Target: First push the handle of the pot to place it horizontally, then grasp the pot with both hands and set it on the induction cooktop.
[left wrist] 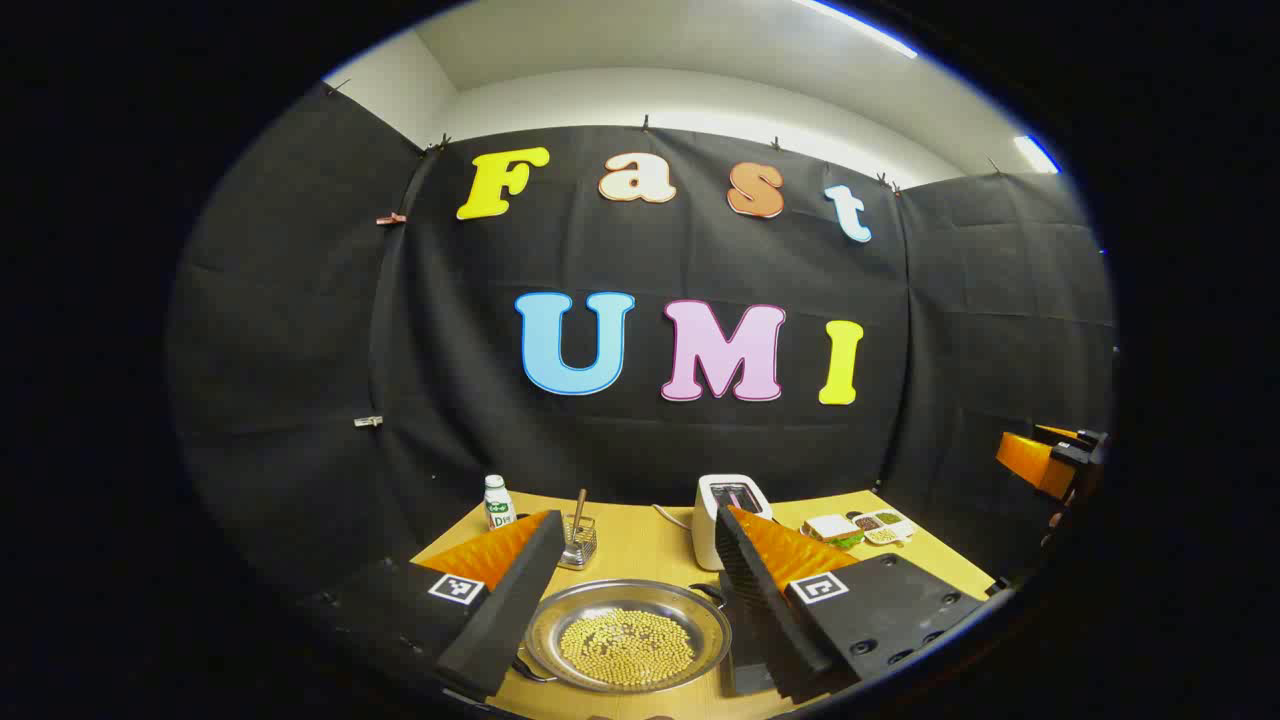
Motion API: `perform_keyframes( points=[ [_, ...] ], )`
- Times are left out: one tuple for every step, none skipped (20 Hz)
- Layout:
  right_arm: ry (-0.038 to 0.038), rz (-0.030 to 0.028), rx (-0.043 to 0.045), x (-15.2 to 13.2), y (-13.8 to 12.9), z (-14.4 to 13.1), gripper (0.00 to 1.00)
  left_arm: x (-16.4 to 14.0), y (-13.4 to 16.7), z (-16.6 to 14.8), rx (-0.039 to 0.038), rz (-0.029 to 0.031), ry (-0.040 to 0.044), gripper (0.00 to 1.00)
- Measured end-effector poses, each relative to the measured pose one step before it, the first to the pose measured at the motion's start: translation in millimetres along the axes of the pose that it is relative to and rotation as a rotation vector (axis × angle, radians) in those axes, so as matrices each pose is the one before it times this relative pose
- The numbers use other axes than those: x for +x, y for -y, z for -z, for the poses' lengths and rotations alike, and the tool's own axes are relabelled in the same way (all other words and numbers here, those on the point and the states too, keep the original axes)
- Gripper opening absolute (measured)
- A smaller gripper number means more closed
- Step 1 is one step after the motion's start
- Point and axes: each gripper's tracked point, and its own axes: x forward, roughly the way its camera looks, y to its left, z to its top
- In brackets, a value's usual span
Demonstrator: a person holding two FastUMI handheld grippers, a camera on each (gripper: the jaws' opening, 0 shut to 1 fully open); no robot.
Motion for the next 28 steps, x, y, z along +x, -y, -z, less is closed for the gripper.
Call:
perform_keyframes(
  points=[
    [-0.00792, 0.00629, 0.00371, -1.97, 0.42, 2.55, 0.98, -0.01, -2.81, 4.28, -0.00167, -0.00399, -0.00777, 0.95],
    [0.0107, 0.01129, -0.00133, -2.48, 2.84, -2.3, 0.97, -0.07, -0.49, 4.04, -0.00542, 0.0056, -0.00713, 0.95],
    [0.02412, 0.00273, -0.003, -3.09, 1.56, -7.22, 0.95, 0.82, 0.3, 1.81, -0.00576, 0.0063, -0.00464, 0.95],
    [0.01897, -0.00949, -0.0078, -2.32, -1.95, -5.59, 0.97, 0.46, -1.99, 3.31, -0.0045, 0.00148, -0.00834, 0.95],
    [0.00968, -0.00647, -0.01143, -2.1, -1.0, 0.78, 0.98, 0.22, -0.93, 1.63, -0.00461, 0.00418, -0.00518, 0.95],
    [0.00128, -0.0101, -0.00802, -0.18, -1.7, -0.02, 0.98, 0.98, -0.08, 0.04, -0.0032, 0.00482, 0.00033, 0.95],
    [-0.00825, -0.00767, -0.0013, 0.18, -1.42, 2.92, 0.98, 1.06, -0.44, -1.84, 0.00325, 0.0032, 0.00337, 0.95],
    [-0.0135, -0.00378, 0.00782, -0.28, -1.28, 2.55, 0.98, 1.49, -0.67, -0.29, 0.00981, 0.0016, 0.00432, 0.93],
    [-0.00821, -0.00275, 0.01219, 0.98, -2.79, 0.74, 0.98, 1.16, 0.09, -0.94, 0.01412, 0.00656, 0.00216, 0.95],
    [-0.00334, 0.00463, 0.00975, 0.07, 0.03, -0.05, 0.95, 1.06, 2.5, 0.74, 0.01553, 0.01361, -0.0031, 0.95],
    [0.00763, 0.00849, 0.00789, 0.13, 0.05, -2.01, 0.99, 0.52, -0.08, 0.23, 0.01084, 0.00276, -0.00418, 0.95],
    [0.00837, 0.00738, 0.00582, 0.44, -0.67, -1.71, 0.98, 0.18, -1.03, -0.4, 0.00226, 0.00273, 0.00267, 0.95],
    [0.00167, 0.00557, 0.00128, 0.44, -1.61, 2.07, 0.98, 0.07, 1.66, -1.14, -0.00311, 0.00407, 0.00364, 0.93],
    [-0.00276, 0.00256, -0.00104, -0.44, -1.04, 2.42, 0.98, -0.48, 1.02, 0.47, -0.00312, 0.00078, 0.0015, 0.95],
    [-0.00452, 0.00237, -0.00165, -0.05, -1.54, 1.45, 0.98, -0.03, 0.31, -0.26, -0.00226, -0.00177, 0.00127, 0.95],
    [-0.00548, -0.00236, -0.00066, 0.23, -2.13, 1.5, 0.98, -0.57, 0.82, 1.51, -0.00187, -0.00036, 0.00111, 0.95],
    [-0.00672, -0.00248, 0.00046, -0.04, -0.91, 1.98, 0.98, 0.05, 0.35, -0.49, -0.00144, -0.0005, 0.00014, 0.95],
    [-0.00622, -0.00188, 0.00109, 0.34, -0.48, 1.32, 0.99, -0.96, -0.1, 1.29, -0.00043, -0.00023, 0.00096, 0.95],
    [-0.00384, 0.00101, 0.00009, 0.23, 0.19, 0.95, 0.99, -0.12, -0.2, -0.09, -0.00019, -0.00007, 0.00091, 0.95],
    [-0.00297, 0.00348, -0.00135, 0.08, 1.28, 0.63, 0.98, 0.1, -1.06, 1.02, -0.00034, -0.0008, -0.00011, 0.95],
    [-0.00153, 0.00223, -0.0029, 0.05, 0.29, 1.2, 0.98, -0.18, -1.59, 0.5, -0.00031, -0.00364, -0.00131, 0.95],
    [-0.00608, -0.00031, -0.00412, 0.52, -0.73, 1.35, 0.98, 1.13, -1.16, 2.15, -0.00222, 0.00003, -0.00414, 0.95],
    [-0.00689, -0.00114, -0.00316, 0.86, -0.25, 3.01, 0.98, -0.2, -1.4, 2.25, -0.00393, 0.00049, -0.00719, 0.95],
    [-0.0072, 0.00066, -0.00097, -0.84, -0.57, 1.78, 0.98, -0.3, -2.14, 2.75, -0.00468, -0.002, -0.0065, 0.95],
    [-0.00504, -0.00115, 0.00048, -0.15, -0.53, 2.34, 0.98, 0.04, -2.14, 2.04, -0.0057, -0.00253, -0.00605, 0.95],
    [-0.00622, -0.00067, -0.00011, -0.53, -0.5, 1.91, 0.98, -0.17, -1.07, 2.58, -0.0051, 0.00004, -0.00756, 0.95],
    [-0.00635, -0.00239, -0.00191, 0.05, -0.85, 3.08, 0.98, -0.43, -1.45, 2.77, -0.00319, -0.00021, -0.00916, 0.95],
    [-0.00597, -0.00184, -0.0034, -0.27, -0.97, 1.63, 0.98, 0.18, -1.92, 3.21, -0.00095, 0.00164, -0.00984, 0.95]
  ],
)
